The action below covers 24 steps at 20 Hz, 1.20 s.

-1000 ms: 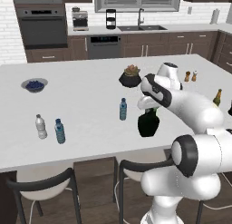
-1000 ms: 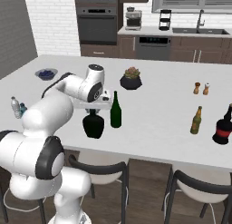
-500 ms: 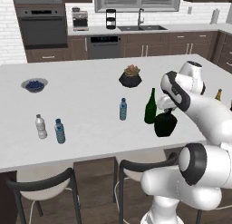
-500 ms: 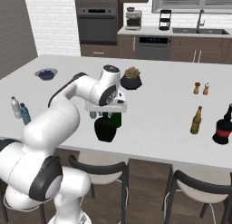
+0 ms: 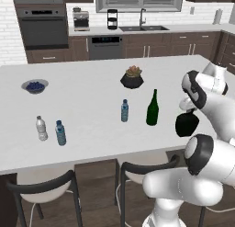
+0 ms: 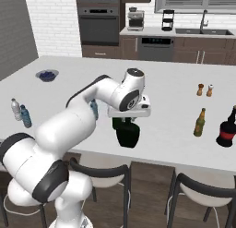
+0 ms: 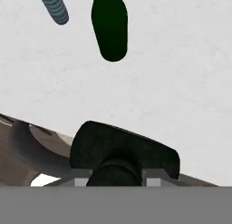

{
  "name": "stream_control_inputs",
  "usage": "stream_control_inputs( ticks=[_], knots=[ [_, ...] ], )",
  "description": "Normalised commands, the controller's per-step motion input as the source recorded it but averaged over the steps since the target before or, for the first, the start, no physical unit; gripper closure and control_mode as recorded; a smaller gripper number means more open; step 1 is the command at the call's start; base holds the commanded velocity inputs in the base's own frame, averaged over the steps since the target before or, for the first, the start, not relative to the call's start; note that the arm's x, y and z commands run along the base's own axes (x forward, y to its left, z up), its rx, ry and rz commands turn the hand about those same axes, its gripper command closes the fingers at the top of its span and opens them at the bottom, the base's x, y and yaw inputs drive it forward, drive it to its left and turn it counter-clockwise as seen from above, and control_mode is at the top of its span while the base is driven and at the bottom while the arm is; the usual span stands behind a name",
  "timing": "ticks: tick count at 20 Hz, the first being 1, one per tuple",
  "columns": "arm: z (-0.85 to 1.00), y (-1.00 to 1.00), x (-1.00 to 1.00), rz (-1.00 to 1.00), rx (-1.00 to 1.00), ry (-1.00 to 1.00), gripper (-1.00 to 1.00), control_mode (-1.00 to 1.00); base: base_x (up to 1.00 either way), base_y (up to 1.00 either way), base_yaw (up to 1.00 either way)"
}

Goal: Move the plastic bottles in the middle to the plastics group, and the glass bottles in the middle to the glass group.

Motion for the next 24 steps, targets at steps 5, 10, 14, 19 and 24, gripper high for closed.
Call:
stream_control_inputs(
  ticks=[5, 10, 14, 19, 24],
  knots=[
    [0.00, -0.81, 0.15, 0.00, -0.09, 0.00, 1.00, -1.00, 0.00, 0.00, 0.00],
    [0.00, -0.83, 0.27, 0.02, 0.00, 0.00, 1.00, -1.00, 0.00, 0.00, 0.00],
    [0.00, -0.82, 0.28, 0.03, 0.00, 0.00, 1.00, -1.00, 0.00, 0.00, 0.00],
    [0.00, -0.86, 0.28, 0.04, 0.00, -0.01, 1.00, -1.00, 0.00, 0.00, 0.00],
    [0.00, -0.78, 0.27, 0.03, 0.00, -0.01, 1.00, -1.00, 0.00, 0.00, 0.00]
  ],
)
